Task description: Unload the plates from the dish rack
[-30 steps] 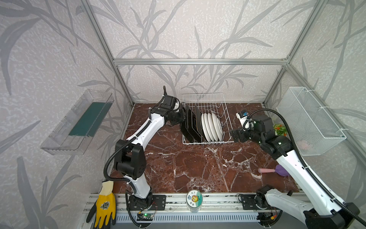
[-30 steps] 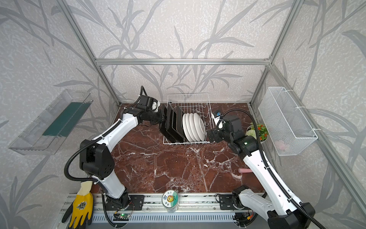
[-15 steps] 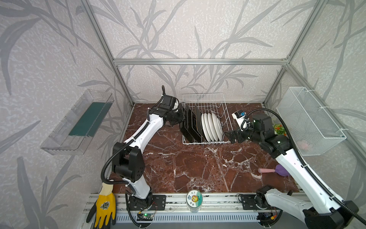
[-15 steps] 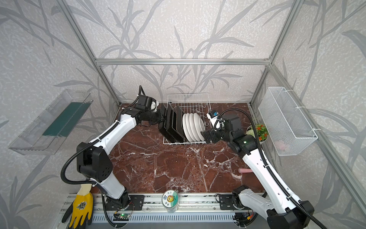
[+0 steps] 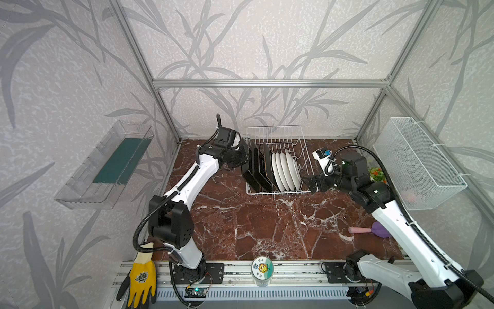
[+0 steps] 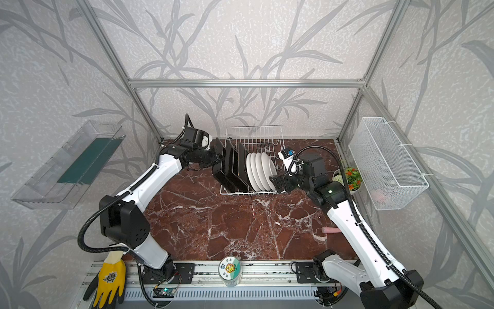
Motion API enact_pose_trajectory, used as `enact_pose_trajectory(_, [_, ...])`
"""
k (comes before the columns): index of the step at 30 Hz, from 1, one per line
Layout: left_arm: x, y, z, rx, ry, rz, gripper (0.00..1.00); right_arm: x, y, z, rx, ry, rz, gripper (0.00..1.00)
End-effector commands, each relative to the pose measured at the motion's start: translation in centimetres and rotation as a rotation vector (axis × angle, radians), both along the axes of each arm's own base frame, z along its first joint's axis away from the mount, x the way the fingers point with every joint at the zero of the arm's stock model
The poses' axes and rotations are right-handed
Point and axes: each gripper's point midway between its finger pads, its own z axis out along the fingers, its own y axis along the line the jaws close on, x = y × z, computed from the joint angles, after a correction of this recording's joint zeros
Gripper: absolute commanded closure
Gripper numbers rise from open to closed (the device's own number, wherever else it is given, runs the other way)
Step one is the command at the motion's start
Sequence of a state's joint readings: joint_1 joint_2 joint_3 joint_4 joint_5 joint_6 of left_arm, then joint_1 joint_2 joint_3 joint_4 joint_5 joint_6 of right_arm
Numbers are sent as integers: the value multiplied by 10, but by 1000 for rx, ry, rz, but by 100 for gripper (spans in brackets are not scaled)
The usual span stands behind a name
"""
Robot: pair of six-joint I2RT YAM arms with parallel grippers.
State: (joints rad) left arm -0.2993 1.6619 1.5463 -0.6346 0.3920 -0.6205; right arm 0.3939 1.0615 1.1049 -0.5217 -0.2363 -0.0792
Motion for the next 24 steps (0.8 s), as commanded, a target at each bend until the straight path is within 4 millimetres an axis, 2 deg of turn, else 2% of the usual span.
enact_pose_trajectory(1, [6,9,104,-53,-288,27,100,4,2,3,6,-23,-3,1])
enact_pose_trajectory(12, [1,17,135,-39,-360,37,100,6,0,1,21,-25,-31,1])
enact_pose_trajectory(24, [-8,31,156,37,-416,35,100,8,-3,-3,11,-18,-49,1])
